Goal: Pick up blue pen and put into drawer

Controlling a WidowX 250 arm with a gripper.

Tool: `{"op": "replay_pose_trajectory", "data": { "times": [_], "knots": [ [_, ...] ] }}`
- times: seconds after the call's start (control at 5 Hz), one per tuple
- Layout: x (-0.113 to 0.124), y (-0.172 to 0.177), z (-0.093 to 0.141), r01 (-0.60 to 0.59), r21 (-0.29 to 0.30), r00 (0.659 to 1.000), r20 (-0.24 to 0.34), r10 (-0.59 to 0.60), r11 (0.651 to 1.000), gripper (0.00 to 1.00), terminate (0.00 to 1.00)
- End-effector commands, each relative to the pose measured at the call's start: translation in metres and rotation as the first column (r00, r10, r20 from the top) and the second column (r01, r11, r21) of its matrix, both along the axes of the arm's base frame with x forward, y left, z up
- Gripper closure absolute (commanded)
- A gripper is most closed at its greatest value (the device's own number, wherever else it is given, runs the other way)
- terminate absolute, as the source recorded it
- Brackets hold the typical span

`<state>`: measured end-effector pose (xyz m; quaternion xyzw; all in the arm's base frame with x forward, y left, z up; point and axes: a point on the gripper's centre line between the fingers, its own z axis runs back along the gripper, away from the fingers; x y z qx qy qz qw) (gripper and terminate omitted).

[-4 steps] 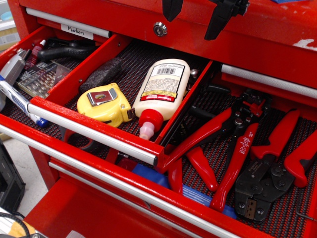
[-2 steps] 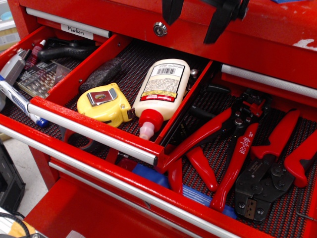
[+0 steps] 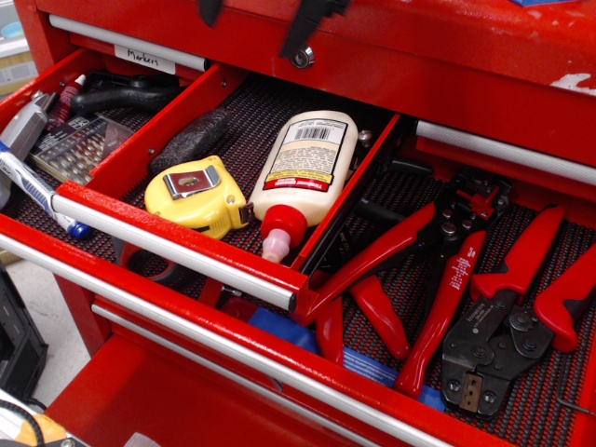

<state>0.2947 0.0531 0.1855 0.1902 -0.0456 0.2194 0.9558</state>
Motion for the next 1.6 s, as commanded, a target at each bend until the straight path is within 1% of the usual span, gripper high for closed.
{"op": "replay_pose_trajectory", "data": {
  "times": [0.0, 0.2, 0.4, 0.6, 1.0, 1.2, 1.4],
  "knots": [
    [-0.042, 0.042, 0.012, -0.45, 0.106, 0.886, 0.176, 0.429, 0.887, 0.0, 0.0],
    [-0.066, 0.071, -0.008, -0.517, 0.089, 0.842, 0.232, 0.487, 0.851, 0.0, 0.0],
    [-0.085, 0.087, -0.039, -0.5, 0.066, 0.843, 0.264, 0.468, 0.864, 0.0, 0.0],
    [-0.092, 0.104, -0.057, -0.473, 0.053, 0.841, 0.326, 0.432, 0.88, 0.0, 0.0],
    [-0.083, 0.136, -0.084, -0.389, -0.002, 0.859, 0.36, 0.363, 0.921, 0.0, 0.0],
    [-0.088, 0.14, -0.094, -0.367, 0.001, 0.858, 0.386, 0.338, 0.93, 0.0, 0.0],
    [-0.094, 0.142, -0.103, -0.33, -0.027, 0.878, 0.359, 0.317, 0.944, 0.0, 0.0]
  ]
}}
